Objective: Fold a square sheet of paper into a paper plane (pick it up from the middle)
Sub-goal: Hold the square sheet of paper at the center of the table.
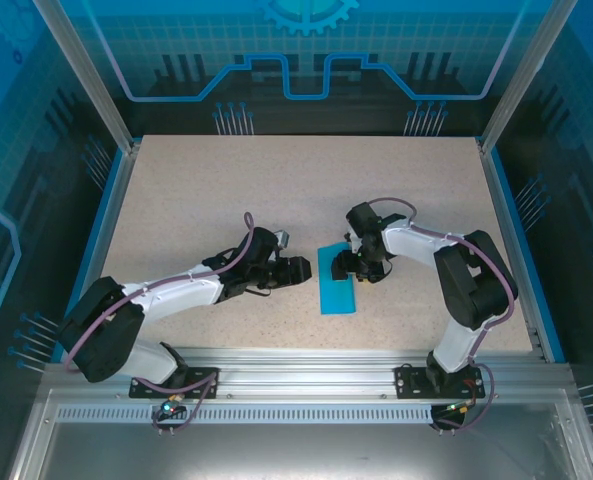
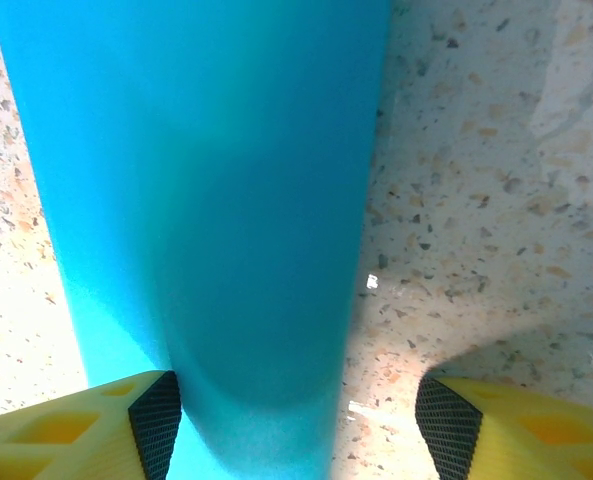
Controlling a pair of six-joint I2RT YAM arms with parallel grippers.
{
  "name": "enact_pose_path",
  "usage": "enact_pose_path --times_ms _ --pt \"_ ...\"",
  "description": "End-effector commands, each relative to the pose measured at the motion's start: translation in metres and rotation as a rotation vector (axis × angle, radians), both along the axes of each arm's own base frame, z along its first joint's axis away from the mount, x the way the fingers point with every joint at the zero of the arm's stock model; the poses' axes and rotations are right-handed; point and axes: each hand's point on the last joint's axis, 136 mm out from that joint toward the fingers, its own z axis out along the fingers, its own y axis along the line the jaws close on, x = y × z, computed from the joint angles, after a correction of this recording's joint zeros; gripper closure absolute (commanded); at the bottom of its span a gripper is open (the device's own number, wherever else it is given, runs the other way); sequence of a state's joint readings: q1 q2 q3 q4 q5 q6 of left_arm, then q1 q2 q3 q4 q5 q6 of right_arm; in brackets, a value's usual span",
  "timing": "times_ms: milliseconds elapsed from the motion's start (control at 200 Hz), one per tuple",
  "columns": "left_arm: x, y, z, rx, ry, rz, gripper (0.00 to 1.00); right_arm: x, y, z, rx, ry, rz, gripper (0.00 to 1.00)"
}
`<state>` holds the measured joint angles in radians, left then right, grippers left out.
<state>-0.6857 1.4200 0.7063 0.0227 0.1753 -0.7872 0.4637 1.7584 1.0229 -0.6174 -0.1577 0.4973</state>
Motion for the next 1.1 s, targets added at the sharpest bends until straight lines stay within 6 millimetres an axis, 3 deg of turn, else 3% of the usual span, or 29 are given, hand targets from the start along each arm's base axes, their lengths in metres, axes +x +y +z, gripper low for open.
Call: enact_pose_path --times_ms 0,535,810,925,1005,1070,1095 --pt "0.000 -0.002 0.009 0.000 -0.018 -0.003 0.34 -0.010 -0.004 -0.028 -0.020 0.061 -0.002 0.30" --pt "0.000 -0.006 0.008 0.005 -0.016 -0.016 0.35 -0.015 -0.015 -0.040 -0.186 0.075 0.021 0.29" --pt "0.000 -0.012 0.003 0.019 0.010 -0.026 0.43 -0.017 -0.020 -0.044 -0.212 0.083 0.021 0.29" --pt "0.002 -0.022 -0.004 0.029 0.043 -0.042 0.58 -0.017 -0.022 -0.044 -0.217 0.082 0.022 0.29" --pt "0.005 -0.029 -0.010 0.038 0.077 -0.048 0.76 -0.018 -0.022 -0.045 -0.219 0.084 0.020 0.29" --pt "0.007 -0.034 -0.017 0.048 0.104 -0.044 0.99 -0.017 -0.022 -0.045 -0.220 0.081 0.021 0.29" --pt "0.007 -0.036 -0.019 0.050 0.112 -0.044 1.00 -0.018 -0.023 -0.046 -0.221 0.083 0.020 0.29"
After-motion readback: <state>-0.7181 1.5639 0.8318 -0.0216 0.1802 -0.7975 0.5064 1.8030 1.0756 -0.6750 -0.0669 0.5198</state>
